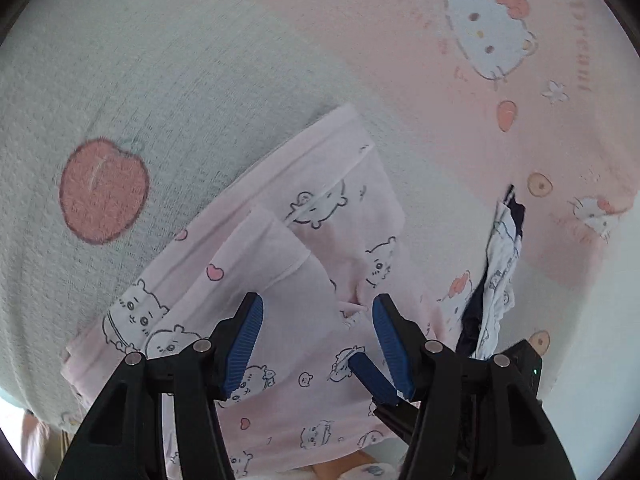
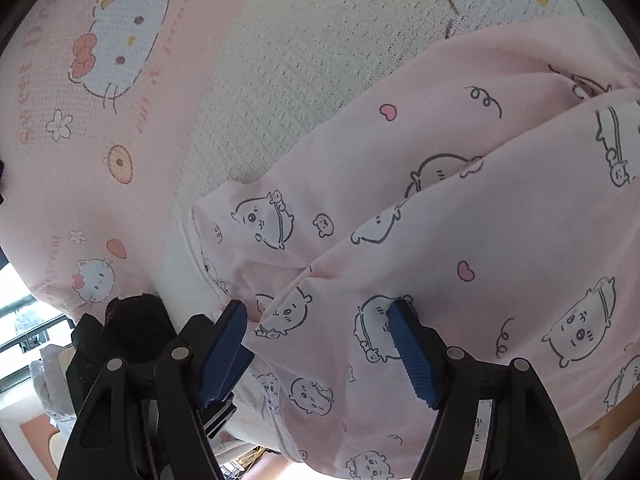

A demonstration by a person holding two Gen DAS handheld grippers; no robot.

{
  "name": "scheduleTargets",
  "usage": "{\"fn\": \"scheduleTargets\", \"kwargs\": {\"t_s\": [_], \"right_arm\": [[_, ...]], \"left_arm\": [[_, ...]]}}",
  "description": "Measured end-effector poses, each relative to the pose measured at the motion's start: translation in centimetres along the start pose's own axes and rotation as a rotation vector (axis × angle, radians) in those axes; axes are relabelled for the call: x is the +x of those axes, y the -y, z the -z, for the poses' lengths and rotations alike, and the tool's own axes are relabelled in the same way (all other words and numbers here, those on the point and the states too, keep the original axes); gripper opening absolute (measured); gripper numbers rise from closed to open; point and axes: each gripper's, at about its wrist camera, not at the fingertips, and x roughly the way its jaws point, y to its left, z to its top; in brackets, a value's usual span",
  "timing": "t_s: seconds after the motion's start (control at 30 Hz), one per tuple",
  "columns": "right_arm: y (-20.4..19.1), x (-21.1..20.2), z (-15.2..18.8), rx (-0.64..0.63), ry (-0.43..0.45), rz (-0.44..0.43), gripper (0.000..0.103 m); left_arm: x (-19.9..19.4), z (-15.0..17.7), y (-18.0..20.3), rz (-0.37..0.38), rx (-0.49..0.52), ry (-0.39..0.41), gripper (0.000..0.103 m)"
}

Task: Fold clothes

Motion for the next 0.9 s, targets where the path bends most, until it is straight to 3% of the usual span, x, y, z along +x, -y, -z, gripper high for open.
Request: {"fn": "scheduleTargets", "kwargs": {"t_s": [0.13, 0.2, 0.23, 0.27, 0.3, 0.43, 0.77, 0.9], "right_arm": [[-0.3, 0.3, -0.2, -0.001, 0.005, 0.011, 0.073], [-0.1, 0.1, -0.3, 0.012, 0.003, 0.005, 0.073], [0.0, 0.2, -0.3, 0.02, 0.001, 0.001, 0.073], [0.1, 0.1, -0.3, 0.026, 0.0, -0.001, 0.073], [0.1, 0.1, -0.4, 0.031, -0.001, -0.004, 0.073], [0.1, 0.2, -0.3, 0.031, -0.005, -0.008, 0.073], [0.0, 1.6, 0.8, 0.037, -0.028, -0.042, 0.072], [-0.4, 1.7, 0.5, 0.006, -0.006, -0.014, 0.057]], "left_arm": [[1.5, -0.3, -0.5, -0.007, -0.093, -0.011, 0.054], [1.8, -0.2, -0.4, -0.015, -0.091, 0.0, 0.052], [2.0, 0.0, -0.4, -0.046, -0.086, 0.007, 0.046], [2.1, 0.2, -0.4, -0.076, -0.081, 0.014, 0.026], [2.2, 0.4, -0.5, -0.094, -0.082, 0.021, 0.018], [2.2, 0.9, -1.8, -0.032, -0.133, 0.036, 0.015], [1.1, 3.1, -3.3, 0.076, -0.116, 0.071, 0.014], [0.7, 3.1, -3.8, 0.081, -0.105, 0.098, 0.014]]}}
